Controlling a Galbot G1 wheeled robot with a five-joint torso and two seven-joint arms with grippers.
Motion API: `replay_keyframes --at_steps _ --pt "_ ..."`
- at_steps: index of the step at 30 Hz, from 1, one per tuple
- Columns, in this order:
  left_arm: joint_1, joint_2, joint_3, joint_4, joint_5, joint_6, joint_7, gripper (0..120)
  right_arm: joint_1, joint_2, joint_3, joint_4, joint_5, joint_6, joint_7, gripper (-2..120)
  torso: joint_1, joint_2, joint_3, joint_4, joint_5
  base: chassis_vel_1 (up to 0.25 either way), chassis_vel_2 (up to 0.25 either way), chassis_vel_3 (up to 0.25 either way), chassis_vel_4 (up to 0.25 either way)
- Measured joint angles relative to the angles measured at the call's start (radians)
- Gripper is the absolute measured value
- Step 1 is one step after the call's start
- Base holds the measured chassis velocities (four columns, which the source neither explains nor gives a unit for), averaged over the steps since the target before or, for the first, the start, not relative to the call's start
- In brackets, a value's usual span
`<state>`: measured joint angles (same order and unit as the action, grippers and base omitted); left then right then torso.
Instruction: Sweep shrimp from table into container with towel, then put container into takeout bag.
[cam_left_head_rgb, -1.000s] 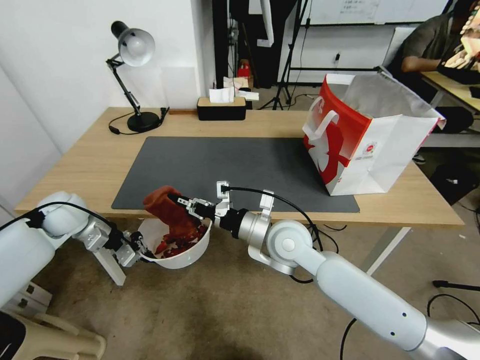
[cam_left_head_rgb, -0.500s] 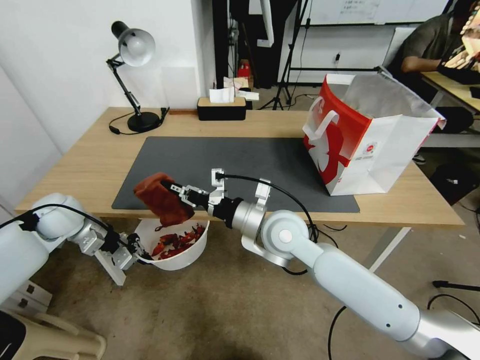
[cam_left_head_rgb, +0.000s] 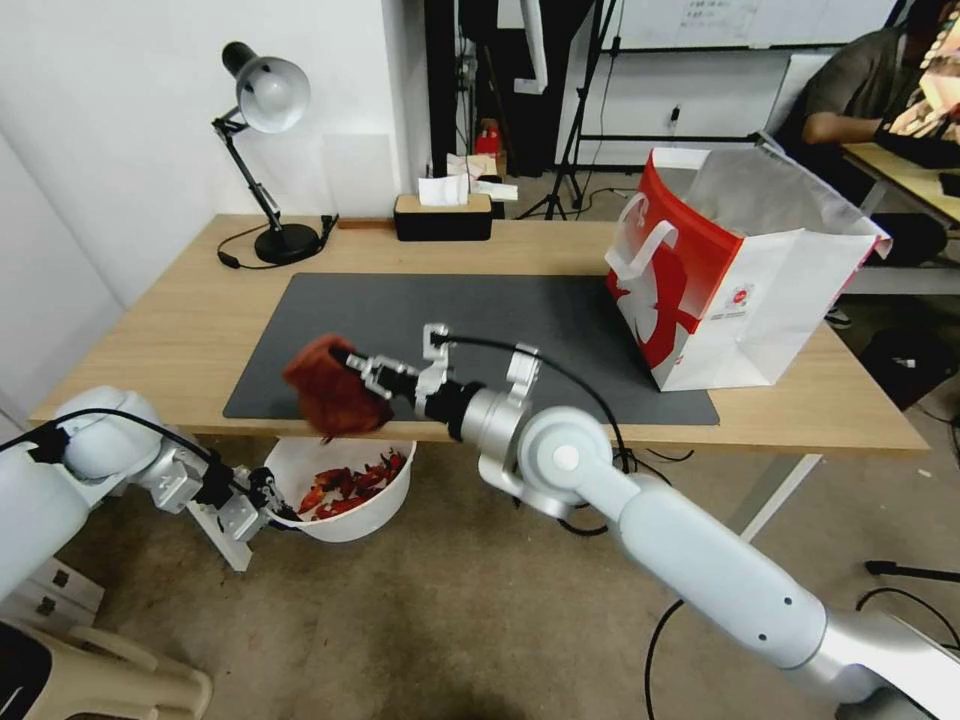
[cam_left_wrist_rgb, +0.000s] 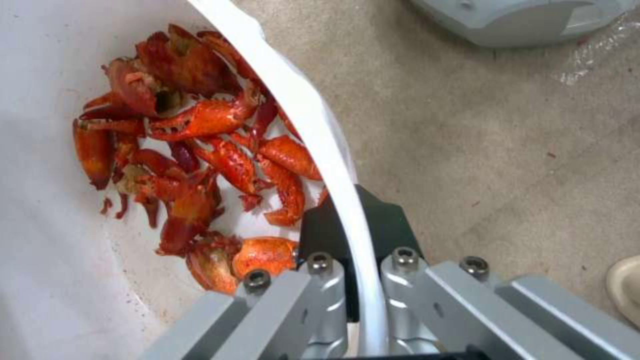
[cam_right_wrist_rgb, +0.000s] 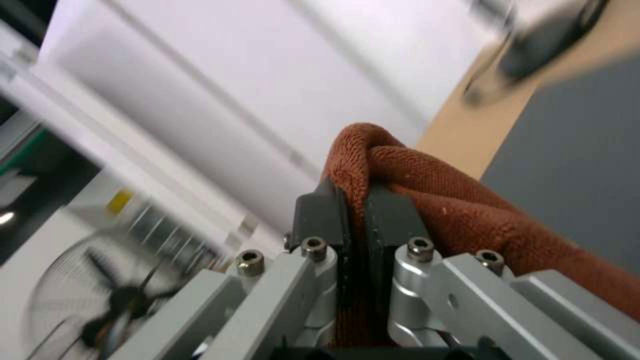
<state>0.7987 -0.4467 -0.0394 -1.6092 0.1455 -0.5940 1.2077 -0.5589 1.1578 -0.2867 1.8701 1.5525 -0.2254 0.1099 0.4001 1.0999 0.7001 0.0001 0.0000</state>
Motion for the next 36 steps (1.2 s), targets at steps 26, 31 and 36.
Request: replay_keyframes --at_steps 26,31,36 --pt "0.040 0.015 -0.026 -0.028 -0.002 -0.003 -0.001 0 -0.029 -0.043 0.098 -0.134 -0.674 -0.022 0.410 36 0.000 0.000 0.000 -0.0001 0.0001 0.000 0.000 0.000 0.000" --pt "0.040 0.021 -0.026 -0.031 -0.002 0.000 -0.001 0 -0.033 -0.052 0.102 -0.124 -0.706 -0.049 0.435 51 0.000 0.000 0.000 0.0000 0.0001 0.000 0.000 0.000 0.000" --pt "0.032 0.029 -0.025 -0.033 -0.003 0.006 -0.001 0 -0.049 -0.078 0.108 -0.112 -0.734 -0.098 0.440 70 0.000 0.000 0.000 -0.0002 0.0000 0.000 0.000 0.000 0.000"
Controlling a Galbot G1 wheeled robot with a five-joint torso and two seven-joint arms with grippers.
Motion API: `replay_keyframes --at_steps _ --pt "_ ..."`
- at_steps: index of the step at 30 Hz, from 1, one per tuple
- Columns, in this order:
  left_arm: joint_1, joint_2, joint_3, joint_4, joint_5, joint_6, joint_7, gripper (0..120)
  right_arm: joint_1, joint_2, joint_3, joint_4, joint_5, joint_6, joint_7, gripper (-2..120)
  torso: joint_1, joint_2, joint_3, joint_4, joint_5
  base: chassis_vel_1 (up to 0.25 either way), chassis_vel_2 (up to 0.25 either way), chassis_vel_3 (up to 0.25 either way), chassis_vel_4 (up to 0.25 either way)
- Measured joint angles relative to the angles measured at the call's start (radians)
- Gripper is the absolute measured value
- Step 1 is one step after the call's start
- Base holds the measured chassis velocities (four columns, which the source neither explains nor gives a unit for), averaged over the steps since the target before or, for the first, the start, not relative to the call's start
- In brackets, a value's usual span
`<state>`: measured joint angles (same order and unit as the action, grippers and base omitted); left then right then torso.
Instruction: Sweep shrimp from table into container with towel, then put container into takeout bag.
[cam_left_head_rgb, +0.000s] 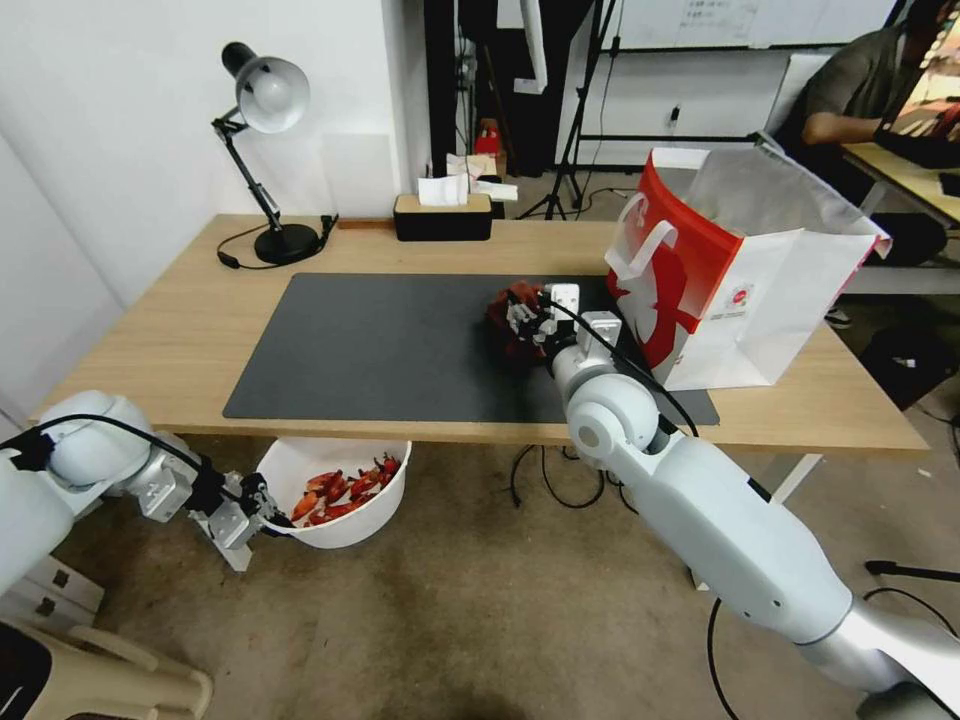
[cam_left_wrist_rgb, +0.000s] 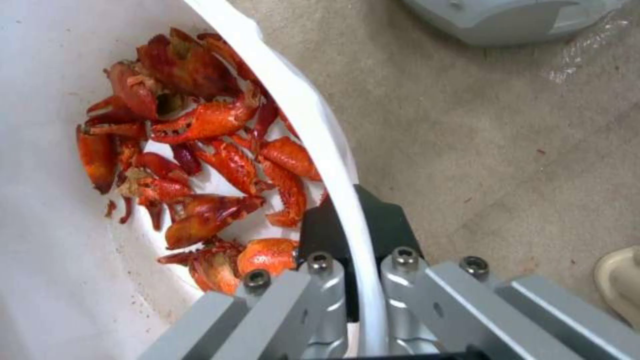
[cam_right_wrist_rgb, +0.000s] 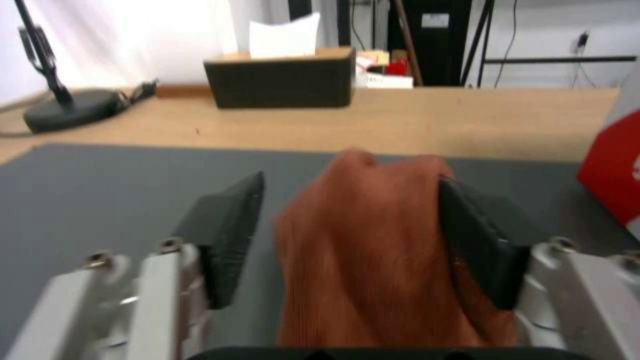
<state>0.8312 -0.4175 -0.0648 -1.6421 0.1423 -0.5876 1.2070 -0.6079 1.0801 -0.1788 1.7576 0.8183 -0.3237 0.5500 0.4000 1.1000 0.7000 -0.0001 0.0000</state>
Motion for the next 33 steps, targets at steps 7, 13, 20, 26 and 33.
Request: replay_keyframes --at_steps 7,13,20,26,33 --pt "0.006 0.002 -0.001 -0.005 0.000 0.003 0.000 0 -0.013 -0.022 0.010 0.028 0.043 -0.042 -0.015 95 0.000 0.000 0.000 0.0002 0.0000 0.000 0.000 0.000 0.000" --pt "0.007 0.002 -0.004 -0.010 0.000 0.005 -0.001 0 -0.034 -0.057 0.024 0.074 0.078 -0.011 -0.103 100 0.000 0.000 0.000 0.0002 0.0000 0.000 0.000 0.000 0.000" --pt "0.012 0.002 -0.008 -0.015 -0.001 0.005 -0.002 0 -0.166 -0.123 0.098 0.165 0.008 0.174 -0.307 100 0.000 0.000 0.000 0.0000 0.0001 0.000 0.000 0.000 0.000" --pt "0.052 0.002 -0.026 -0.029 -0.002 -0.003 -0.019 0 -0.432 -0.154 0.244 0.271 -0.222 0.396 -0.364 100 0.000 0.000 0.000 0.0000 0.0001 0.000 0.000 0.000 0.000" --pt "0.074 -0.001 -0.038 -0.034 0.000 -0.007 -0.021 0 -0.694 -0.099 0.382 0.353 -0.340 0.528 -0.366 100 0.000 0.000 0.000 0.0001 0.0001 0.000 0.000 0.000 0.000"
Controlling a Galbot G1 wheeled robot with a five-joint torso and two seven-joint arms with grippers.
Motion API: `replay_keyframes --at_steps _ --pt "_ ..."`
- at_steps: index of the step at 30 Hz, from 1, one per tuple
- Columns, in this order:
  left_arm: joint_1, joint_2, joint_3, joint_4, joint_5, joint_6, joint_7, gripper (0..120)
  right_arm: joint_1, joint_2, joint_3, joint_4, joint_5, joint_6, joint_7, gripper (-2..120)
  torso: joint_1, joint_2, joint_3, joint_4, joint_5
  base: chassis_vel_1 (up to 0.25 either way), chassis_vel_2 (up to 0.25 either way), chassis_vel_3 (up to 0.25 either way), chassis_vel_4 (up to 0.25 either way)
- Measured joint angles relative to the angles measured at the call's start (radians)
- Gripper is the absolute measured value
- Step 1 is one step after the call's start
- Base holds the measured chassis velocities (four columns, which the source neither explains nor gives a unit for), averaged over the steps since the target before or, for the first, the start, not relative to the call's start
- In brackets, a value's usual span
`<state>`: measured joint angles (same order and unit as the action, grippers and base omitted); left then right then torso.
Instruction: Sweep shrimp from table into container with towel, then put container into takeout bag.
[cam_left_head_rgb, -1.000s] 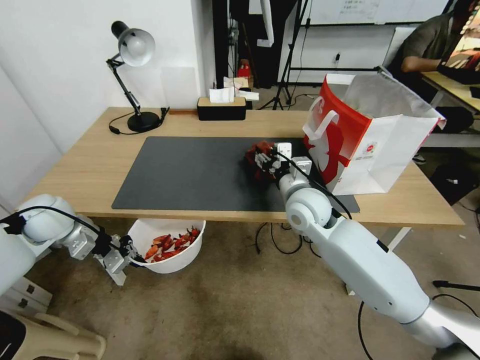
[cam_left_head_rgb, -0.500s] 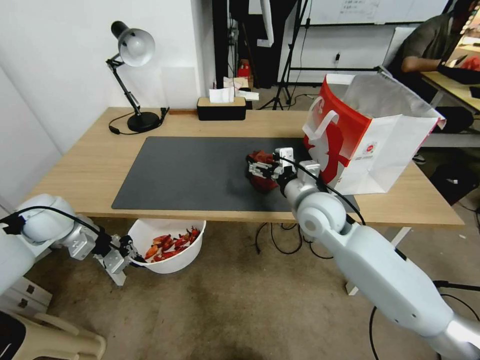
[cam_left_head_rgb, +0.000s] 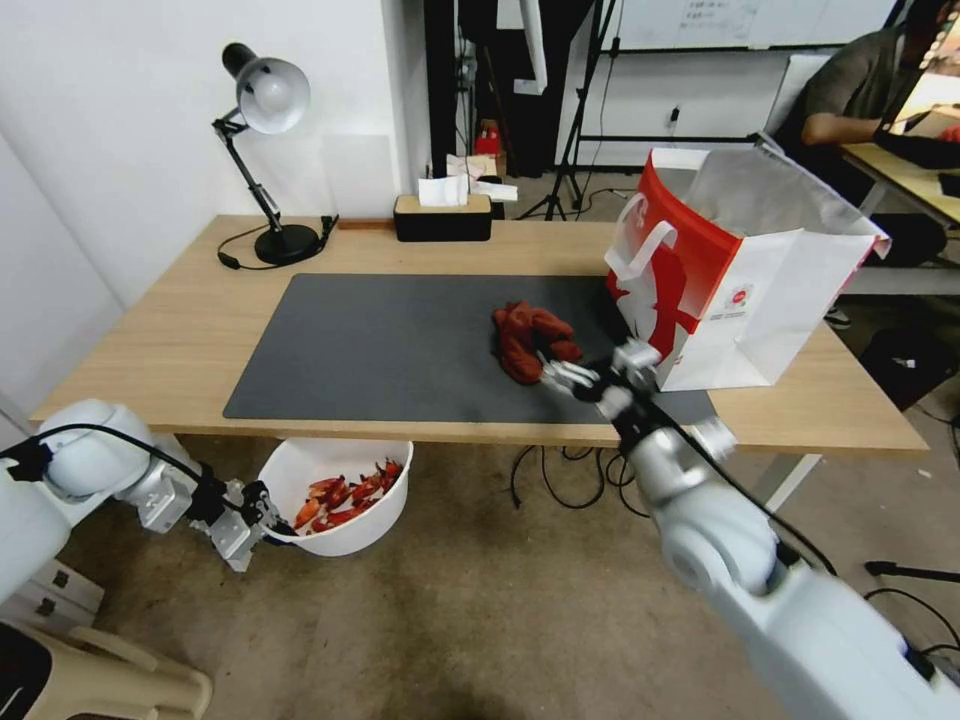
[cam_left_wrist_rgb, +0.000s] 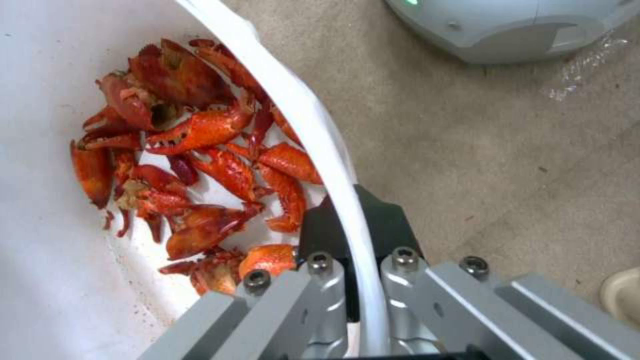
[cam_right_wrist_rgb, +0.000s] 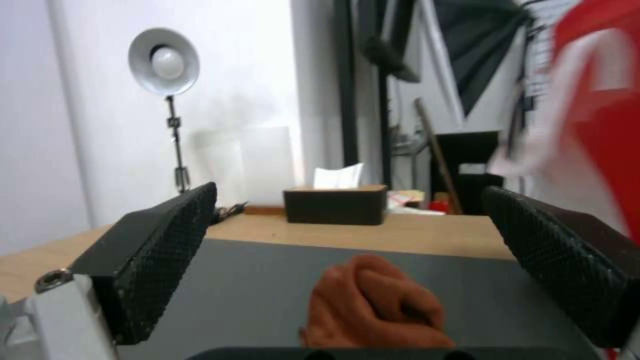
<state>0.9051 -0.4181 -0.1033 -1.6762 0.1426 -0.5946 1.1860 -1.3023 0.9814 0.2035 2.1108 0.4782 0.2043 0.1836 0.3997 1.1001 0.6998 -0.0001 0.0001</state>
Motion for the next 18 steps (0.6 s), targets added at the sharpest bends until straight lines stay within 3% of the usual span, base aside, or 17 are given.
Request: replay_keyframes --at_steps 2,8,18 --pt "0.012 -0.003 -0.009 -0.008 0.000 0.000 -0.002 0 -0.114 0.034 0.030 0.015 -0.050 0.066 0.003 100 0.000 0.000 0.000 0.0001 0.0001 0.000 0.000 0.000 0.000" --pt "0.030 -0.004 -0.020 -0.017 0.001 -0.004 -0.007 0 -0.288 0.077 0.065 0.008 -0.118 0.141 0.029 100 0.000 0.000 0.000 0.0000 -0.0001 0.000 0.000 0.000 0.000" --pt "0.072 0.006 -0.032 -0.020 0.017 -0.041 -0.010 0 -0.374 0.144 0.067 -0.050 -0.183 0.173 0.098 100 0.000 0.000 0.000 0.0000 -0.0001 0.000 0.000 0.000 0.000"
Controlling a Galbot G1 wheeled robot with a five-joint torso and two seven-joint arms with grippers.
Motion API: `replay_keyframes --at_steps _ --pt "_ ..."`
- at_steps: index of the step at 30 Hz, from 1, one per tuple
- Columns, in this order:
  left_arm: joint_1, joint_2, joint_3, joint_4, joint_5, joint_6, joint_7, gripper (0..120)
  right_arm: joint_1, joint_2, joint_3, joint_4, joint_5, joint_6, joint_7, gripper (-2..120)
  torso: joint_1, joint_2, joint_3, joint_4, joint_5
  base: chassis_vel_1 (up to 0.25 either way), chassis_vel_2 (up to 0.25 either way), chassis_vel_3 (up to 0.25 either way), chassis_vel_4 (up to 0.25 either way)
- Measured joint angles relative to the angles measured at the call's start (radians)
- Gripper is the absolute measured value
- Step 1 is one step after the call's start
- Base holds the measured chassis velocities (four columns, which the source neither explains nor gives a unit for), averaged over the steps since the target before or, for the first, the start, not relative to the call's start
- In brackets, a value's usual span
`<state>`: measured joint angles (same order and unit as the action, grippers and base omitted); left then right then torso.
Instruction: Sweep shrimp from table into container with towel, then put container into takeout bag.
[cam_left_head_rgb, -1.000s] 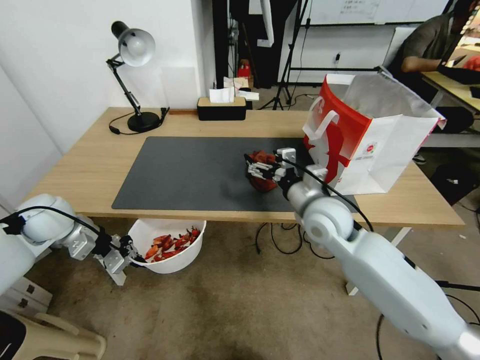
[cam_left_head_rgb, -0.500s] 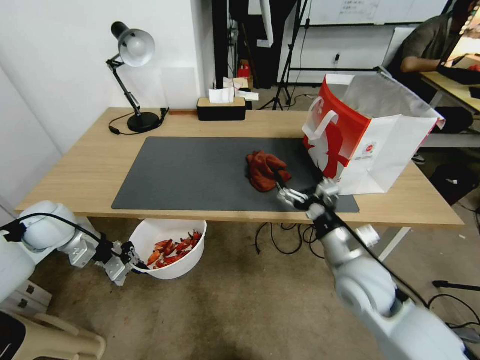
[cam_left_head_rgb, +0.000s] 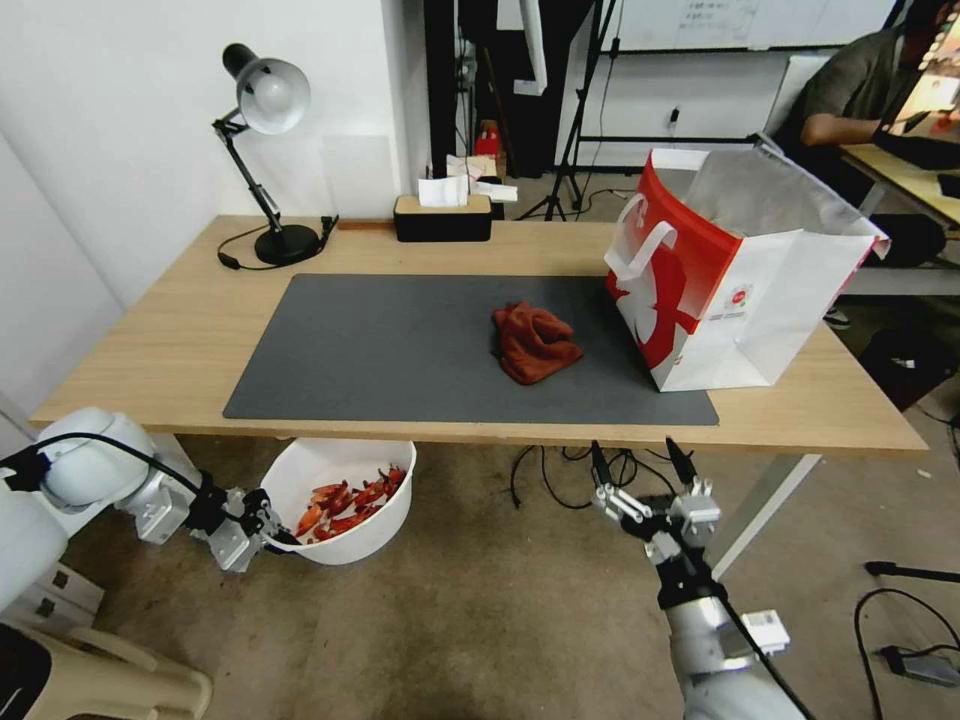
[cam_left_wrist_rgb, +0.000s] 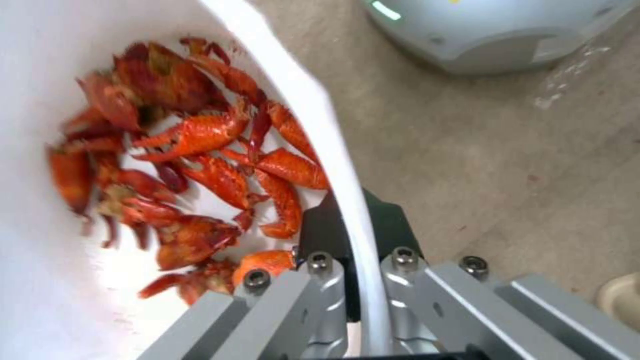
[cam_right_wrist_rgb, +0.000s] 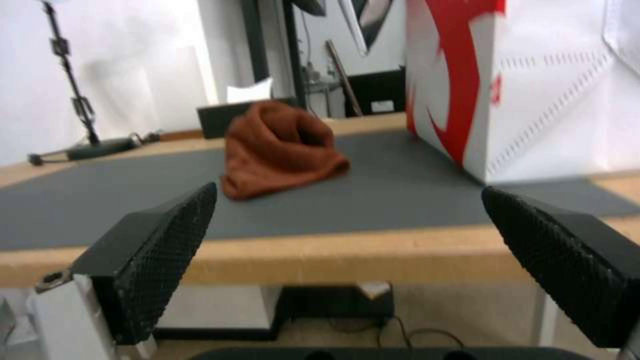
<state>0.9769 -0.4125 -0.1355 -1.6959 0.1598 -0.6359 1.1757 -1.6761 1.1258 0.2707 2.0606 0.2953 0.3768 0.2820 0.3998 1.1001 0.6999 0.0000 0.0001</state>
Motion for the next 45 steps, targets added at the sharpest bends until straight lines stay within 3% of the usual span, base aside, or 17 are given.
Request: replay_keyframes --at_steps 4,14,18,22,25,26,32,35,36,38,41,45 --pt "0.062 -0.018 -0.020 0.016 0.017 -0.019 0.000 0 0.007 0.015 -0.008 -0.028 -0.006 -0.008 0.025 100 0.000 0.000 0.000 0.0003 -0.0003 0.000 0.000 0.000 0.000" --pt "0.065 -0.040 -0.026 0.030 0.033 -0.024 0.004 0 0.006 0.016 -0.012 -0.066 0.004 -0.047 0.056 100 0.000 0.000 0.000 -0.0001 0.0000 0.000 0.000 0.000 0.000" --pt "0.093 -0.041 -0.048 0.021 0.042 -0.026 0.005 0 0.011 0.016 -0.013 -0.084 0.009 -0.047 0.051 100 0.000 0.000 0.000 0.0000 -0.0001 0.000 0.000 0.000 0.000" --pt "0.152 -0.045 -0.099 0.012 0.049 -0.034 0.006 0 0.017 0.018 -0.016 -0.108 0.025 -0.042 0.034 100 0.000 0.000 0.000 0.0001 -0.0001 0.000 0.000 0.000 0.000" --pt "0.229 -0.057 -0.183 -0.014 0.053 -0.044 0.008 0 0.021 0.021 -0.021 -0.121 0.034 -0.038 0.025 100 0.000 0.000 0.000 0.0000 0.0000 0.000 0.000 0.000 0.000" --pt "0.229 -0.057 -0.183 -0.014 0.053 -0.044 0.008 0 0.021 0.021 -0.021 -0.121 0.034 -0.038 0.025 100 0.000 0.000 0.000 0.0000 0.0000 0.000 0.000 0.000 0.000" --pt "0.370 -0.066 -0.332 -0.109 0.055 -0.056 0.017 0 0.027 0.024 -0.030 -0.126 0.036 -0.041 0.021 100 0.000 0.000 0.000 0.0001 0.0000 0.000 0.000 0.000 0.000" --pt "0.399 -0.066 -0.374 -0.145 0.051 -0.056 0.019 0 0.028 0.024 -0.031 -0.126 0.036 -0.044 0.020 100 0.000 0.000 0.000 0.0001 -0.0002 0.000 0.000 0.000 0.000" --pt "0.414 -0.061 -0.403 -0.168 0.045 -0.056 0.027 0 0.028 0.023 -0.031 -0.126 0.036 -0.045 0.020 100 0.000 0.000 0.000 0.0001 -0.0003 0.000 0.000 0.000 0.000" --pt "0.422 -0.058 -0.418 -0.181 0.043 -0.056 0.031 0 0.028 0.023 -0.032 -0.125 0.036 -0.046 0.019 100 0.000 0.000 0.000 0.0000 -0.0001 0.000 0.000 0.000 0.000" --pt "0.481 -0.020 -0.503 -0.257 0.011 -0.043 0.041 0 0.028 0.021 -0.032 -0.124 0.040 -0.048 0.019 100 0.000 0.000 0.000 0.0000 0.0000 0.000 0.000 0.000 0.000" --pt "0.500 0.001 -0.544 -0.297 -0.013 -0.029 0.043 0 0.030 0.020 -0.033 -0.124 0.045 -0.049 0.019 100 0.000 0.000 0.000 0.0001 0.0000 0.000 0.000 0.000 0.000"
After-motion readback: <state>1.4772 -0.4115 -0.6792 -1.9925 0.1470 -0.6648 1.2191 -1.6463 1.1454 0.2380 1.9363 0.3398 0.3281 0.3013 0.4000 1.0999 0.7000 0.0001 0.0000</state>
